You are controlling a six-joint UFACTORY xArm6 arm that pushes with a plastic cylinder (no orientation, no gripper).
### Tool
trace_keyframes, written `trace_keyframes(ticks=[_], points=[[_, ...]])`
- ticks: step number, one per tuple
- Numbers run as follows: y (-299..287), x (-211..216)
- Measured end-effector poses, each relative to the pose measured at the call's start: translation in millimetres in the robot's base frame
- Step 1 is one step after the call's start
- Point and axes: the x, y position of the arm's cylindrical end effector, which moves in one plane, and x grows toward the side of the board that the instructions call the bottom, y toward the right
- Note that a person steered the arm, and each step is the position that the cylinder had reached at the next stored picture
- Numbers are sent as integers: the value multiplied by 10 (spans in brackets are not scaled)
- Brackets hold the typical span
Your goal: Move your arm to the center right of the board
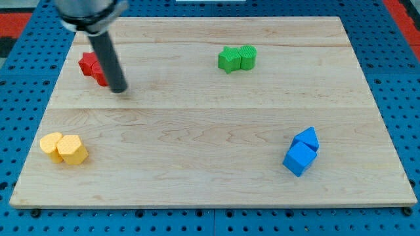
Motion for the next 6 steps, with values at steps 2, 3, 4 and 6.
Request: trace_keyframes(ticks=[2,3,4,6], points=[[1535,112],[2089,34],[2954,-230],[4448,-306]])
